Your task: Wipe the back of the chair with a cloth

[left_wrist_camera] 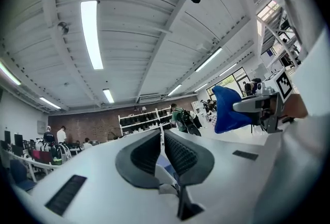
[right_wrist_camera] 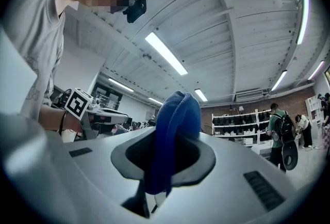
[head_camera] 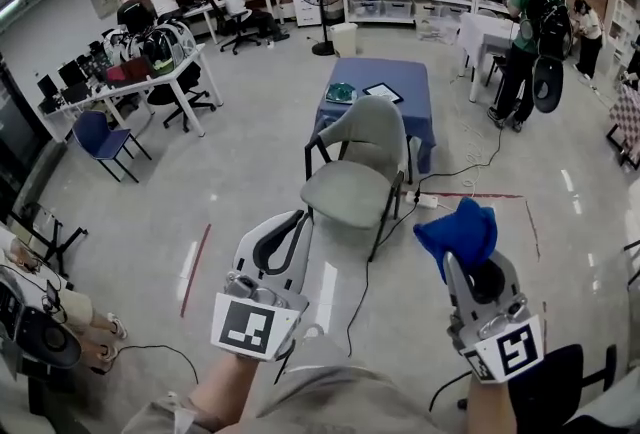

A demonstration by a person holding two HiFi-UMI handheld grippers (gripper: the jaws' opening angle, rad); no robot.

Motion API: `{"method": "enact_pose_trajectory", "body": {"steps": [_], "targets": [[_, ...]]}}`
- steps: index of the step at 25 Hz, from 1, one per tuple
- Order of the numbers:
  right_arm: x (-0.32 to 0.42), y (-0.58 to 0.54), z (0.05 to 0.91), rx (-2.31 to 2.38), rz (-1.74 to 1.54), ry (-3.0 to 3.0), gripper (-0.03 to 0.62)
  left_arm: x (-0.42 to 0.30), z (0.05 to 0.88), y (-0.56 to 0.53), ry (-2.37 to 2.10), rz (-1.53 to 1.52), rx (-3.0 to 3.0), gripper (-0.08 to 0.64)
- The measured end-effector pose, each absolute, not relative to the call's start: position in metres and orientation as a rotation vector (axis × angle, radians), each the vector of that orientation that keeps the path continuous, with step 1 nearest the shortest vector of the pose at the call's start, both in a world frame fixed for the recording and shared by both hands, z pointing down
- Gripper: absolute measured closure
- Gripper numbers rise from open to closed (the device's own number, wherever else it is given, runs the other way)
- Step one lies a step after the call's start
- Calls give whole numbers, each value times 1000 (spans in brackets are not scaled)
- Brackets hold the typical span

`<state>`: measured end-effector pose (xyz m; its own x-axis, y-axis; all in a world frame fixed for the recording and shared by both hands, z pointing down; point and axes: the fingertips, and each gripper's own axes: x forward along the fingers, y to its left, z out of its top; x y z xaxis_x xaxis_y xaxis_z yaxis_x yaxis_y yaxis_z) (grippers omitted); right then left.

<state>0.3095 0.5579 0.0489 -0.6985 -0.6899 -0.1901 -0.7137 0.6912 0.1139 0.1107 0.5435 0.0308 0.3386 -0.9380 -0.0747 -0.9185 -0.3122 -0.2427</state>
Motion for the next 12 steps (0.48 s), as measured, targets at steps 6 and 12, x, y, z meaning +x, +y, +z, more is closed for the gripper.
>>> {"method": "enact_pose_trajectory", "body": {"steps": [6, 12], "targets": [[292, 536, 72, -1103, 263, 2800, 506, 87, 44, 521, 1701, -116, -2302, 356], [264, 492, 97, -1101, 189, 2794, 506, 53, 67, 490, 1738, -120, -2313, 334]]}}
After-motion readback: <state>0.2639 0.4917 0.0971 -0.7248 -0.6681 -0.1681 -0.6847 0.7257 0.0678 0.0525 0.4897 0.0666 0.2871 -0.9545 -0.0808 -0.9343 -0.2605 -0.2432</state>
